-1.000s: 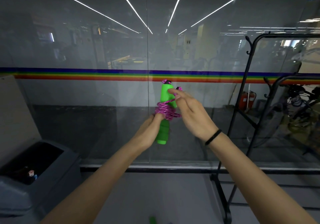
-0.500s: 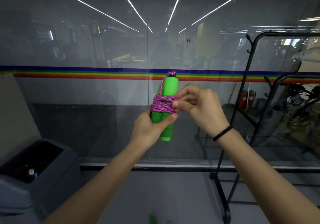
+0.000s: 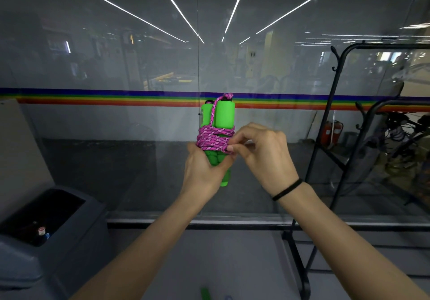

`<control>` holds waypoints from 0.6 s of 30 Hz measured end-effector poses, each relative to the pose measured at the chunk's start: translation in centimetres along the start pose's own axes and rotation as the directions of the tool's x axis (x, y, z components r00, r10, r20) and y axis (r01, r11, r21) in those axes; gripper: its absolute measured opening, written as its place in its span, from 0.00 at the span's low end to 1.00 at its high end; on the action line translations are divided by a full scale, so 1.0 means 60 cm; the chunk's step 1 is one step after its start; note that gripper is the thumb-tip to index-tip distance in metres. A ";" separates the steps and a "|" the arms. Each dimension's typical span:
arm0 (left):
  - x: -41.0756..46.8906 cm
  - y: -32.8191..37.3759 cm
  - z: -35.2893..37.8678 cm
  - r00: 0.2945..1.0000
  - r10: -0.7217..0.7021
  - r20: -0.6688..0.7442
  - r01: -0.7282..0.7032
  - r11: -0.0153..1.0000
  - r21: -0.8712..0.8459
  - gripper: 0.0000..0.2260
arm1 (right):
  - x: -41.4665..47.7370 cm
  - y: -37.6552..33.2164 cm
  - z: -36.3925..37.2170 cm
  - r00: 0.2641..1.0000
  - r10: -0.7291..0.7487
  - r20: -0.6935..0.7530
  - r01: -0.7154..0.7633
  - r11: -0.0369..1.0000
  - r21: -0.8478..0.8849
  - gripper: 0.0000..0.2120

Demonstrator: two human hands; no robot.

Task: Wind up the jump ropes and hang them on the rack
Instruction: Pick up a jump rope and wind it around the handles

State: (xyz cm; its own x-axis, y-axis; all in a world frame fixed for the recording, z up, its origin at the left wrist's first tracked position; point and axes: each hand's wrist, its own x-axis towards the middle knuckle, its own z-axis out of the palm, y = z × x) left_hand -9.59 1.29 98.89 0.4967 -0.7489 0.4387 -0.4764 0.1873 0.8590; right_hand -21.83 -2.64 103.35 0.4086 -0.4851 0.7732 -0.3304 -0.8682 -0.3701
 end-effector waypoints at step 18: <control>-0.013 0.003 -0.005 1.000 -0.002 -0.028 0.007 0.985 0.174 0.22 | -0.015 0.010 0.033 0.996 -0.085 0.015 0.086 0.988 -0.128 0.04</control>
State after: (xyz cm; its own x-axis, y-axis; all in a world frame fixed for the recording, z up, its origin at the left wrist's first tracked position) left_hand -9.86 2.07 98.77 0.5180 -0.7310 0.4442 -0.5920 0.0685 0.8030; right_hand -20.73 -2.91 101.41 0.4477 -0.4114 0.7939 -0.4005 -0.8861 -0.2333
